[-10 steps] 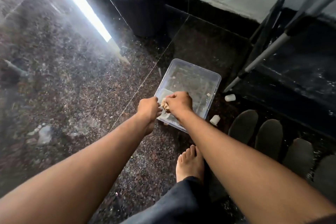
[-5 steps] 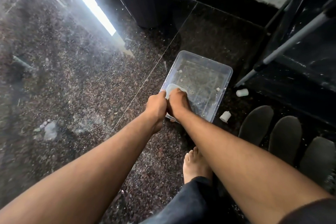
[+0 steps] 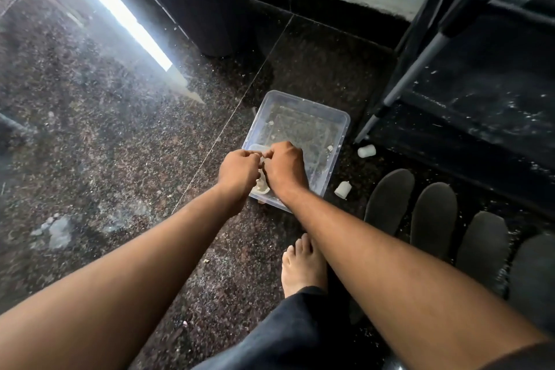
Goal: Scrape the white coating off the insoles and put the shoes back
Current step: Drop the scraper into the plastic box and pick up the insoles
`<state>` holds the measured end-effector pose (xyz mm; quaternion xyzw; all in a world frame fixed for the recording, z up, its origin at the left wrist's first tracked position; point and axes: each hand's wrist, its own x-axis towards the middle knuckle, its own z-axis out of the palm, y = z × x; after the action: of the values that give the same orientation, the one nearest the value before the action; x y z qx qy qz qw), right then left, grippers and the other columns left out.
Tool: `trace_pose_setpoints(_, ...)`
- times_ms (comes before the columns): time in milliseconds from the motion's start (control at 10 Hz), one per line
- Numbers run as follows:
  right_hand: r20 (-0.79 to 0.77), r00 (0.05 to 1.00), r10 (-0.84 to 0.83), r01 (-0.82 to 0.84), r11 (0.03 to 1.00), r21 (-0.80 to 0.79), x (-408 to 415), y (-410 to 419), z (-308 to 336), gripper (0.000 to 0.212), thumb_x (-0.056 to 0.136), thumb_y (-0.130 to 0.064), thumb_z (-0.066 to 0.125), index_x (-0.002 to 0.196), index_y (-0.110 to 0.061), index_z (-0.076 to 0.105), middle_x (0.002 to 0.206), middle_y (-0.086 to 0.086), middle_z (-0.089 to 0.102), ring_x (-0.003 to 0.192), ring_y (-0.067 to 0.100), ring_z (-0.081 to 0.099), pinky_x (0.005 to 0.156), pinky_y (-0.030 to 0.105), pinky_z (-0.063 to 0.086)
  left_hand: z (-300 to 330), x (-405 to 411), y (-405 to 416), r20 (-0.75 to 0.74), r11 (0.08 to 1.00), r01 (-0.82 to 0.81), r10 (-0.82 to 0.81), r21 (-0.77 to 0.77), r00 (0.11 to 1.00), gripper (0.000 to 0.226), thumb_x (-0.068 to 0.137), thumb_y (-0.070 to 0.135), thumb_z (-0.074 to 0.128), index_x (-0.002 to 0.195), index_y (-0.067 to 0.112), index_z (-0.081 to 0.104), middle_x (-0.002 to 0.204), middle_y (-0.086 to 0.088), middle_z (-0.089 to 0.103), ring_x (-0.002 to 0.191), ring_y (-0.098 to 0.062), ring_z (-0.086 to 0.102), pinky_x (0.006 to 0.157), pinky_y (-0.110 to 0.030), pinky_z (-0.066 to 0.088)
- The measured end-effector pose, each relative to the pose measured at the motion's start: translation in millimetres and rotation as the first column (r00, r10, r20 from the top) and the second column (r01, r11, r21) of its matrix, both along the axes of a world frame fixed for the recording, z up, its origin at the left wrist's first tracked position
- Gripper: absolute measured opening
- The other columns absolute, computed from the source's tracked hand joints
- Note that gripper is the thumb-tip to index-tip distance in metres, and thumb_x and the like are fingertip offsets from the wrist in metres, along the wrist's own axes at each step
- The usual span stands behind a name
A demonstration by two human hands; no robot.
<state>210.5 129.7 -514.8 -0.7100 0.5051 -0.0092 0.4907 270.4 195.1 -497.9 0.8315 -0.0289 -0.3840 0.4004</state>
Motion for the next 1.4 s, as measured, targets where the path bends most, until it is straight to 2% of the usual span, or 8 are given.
trace_pose_setpoints(200, 0.004, 0.995, -0.101, 0.101, 0.991, -0.087, -53, -33, 22, 0.017, 0.086, -0.010, 0.059, 0.087, -0.007, 0.075, 0.093, 0.013, 0.073, 0.086, 0.027, 0.069, 0.071, 0.030, 0.054, 16, -32, -29, 0.164, 0.949, 0.305, -0.314, 0.078, 0.935, 0.017, 0.103, 0.023, 0.058, 0.107, 0.015, 0.073, 0.077, 0.003, 0.068, 0.062, -0.012, 0.055, 0.061, -0.027, 0.042)
trace_pose_setpoints(300, 0.024, 0.991, -0.131, 0.133, 0.983, -0.126, -88, -51, 37, 0.015, 0.085, -0.006, 0.061, 0.081, -0.003, 0.075, 0.085, 0.013, 0.075, 0.081, 0.027, 0.070, 0.073, 0.038, 0.057, 25, -57, -47, 0.170, 0.899, 0.425, -0.437, 0.101, 0.883, 0.022, 0.104, 0.026, 0.058, 0.111, 0.012, 0.073, 0.078, -0.001, 0.069, 0.061, -0.011, 0.054, 0.062, -0.028, 0.041)
trace_pose_setpoints(600, 0.006, 0.948, -0.318, 0.316, 0.937, -0.149, -212, -92, 60, 0.023, 0.087, -0.012, 0.061, 0.065, -0.008, 0.069, 0.062, 0.012, 0.068, 0.061, 0.031, 0.068, 0.059, 0.050, 0.057, 68, -142, -111, 0.136, 0.679, 0.720, -0.734, 0.143, 0.665, 0.028, 0.098, 0.029, 0.064, 0.076, 0.013, 0.071, 0.079, -0.008, 0.068, 0.074, -0.023, 0.060, 0.061, -0.030, 0.044)
trace_pose_setpoints(900, -0.080, 0.901, -0.426, 0.413, 0.900, -0.139, -326, -99, 61, 0.024, 0.092, -0.011, 0.056, 0.079, -0.009, 0.076, 0.070, 0.010, 0.072, 0.068, 0.024, 0.071, 0.063, 0.036, 0.057, 76, -235, -155, 0.030, 0.491, 0.855, -0.869, 0.164, 0.493, 0.025, 0.101, 0.010, 0.051, 0.094, 0.004, 0.074, 0.072, 0.000, 0.063, 0.070, -0.018, 0.058, 0.060, -0.025, 0.044)
trace_pose_setpoints(1000, -0.043, 0.888, -0.458, 0.451, 0.885, -0.117, -339, -98, 50, 0.019, 0.091, -0.007, 0.057, 0.084, -0.004, 0.075, 0.073, 0.011, 0.072, 0.066, 0.026, 0.070, 0.062, 0.043, 0.059, 63, -247, -157, -0.017, 0.507, 0.842, -0.855, 0.186, 0.518, 0.022, 0.102, 0.015, 0.054, 0.102, 0.004, 0.073, 0.077, -0.004, 0.066, 0.060, -0.014, 0.057, 0.047, -0.017, 0.045)
trace_pose_setpoints(1200, -0.088, 0.867, -0.490, 0.495, 0.868, 0.038, -358, -92, 14, 0.019, 0.090, 0.004, 0.059, 0.093, -0.003, 0.075, 0.084, 0.013, 0.074, 0.058, 0.012, 0.062, 0.055, 0.029, 0.056, 19, -244, -140, -0.066, 0.609, 0.741, -0.759, 0.281, 0.648, 0.023, 0.100, 0.017, 0.056, 0.101, -0.003, 0.066, 0.092, -0.015, 0.071, 0.076, -0.027, 0.068, 0.064, -0.032, 0.058)
trace_pose_setpoints(1300, -0.167, 0.866, -0.471, 0.489, 0.868, 0.087, -360, -86, -3, 0.016, 0.089, -0.007, 0.060, 0.097, -0.005, 0.074, 0.096, 0.015, 0.073, 0.085, 0.027, 0.070, 0.076, 0.036, 0.059, 0, -236, -120, -0.019, 0.593, 0.701, -0.758, 0.397, 0.652, 0.027, 0.098, 0.019, 0.057, 0.111, -0.001, 0.070, 0.099, -0.015, 0.073, 0.079, -0.027, 0.071, 0.057, -0.026, 0.051)
trace_pose_setpoints(1400, -0.280, 0.861, -0.424, 0.469, 0.875, 0.116, -356, -83, -21, 0.022, 0.092, -0.016, 0.059, 0.106, -0.006, 0.072, 0.107, 0.013, 0.070, 0.102, 0.030, 0.065, 0.077, 0.029, 0.047, -13, -233, -107, -0.040, 0.593, 0.670, -0.734, 0.447, 0.677, 0.031, 0.101, 0.016, 0.055, 0.119, -0.007, 0.066, 0.111, -0.013, 0.063, 0.109, -0.035, 0.064, 0.084, -0.036, 0.049)
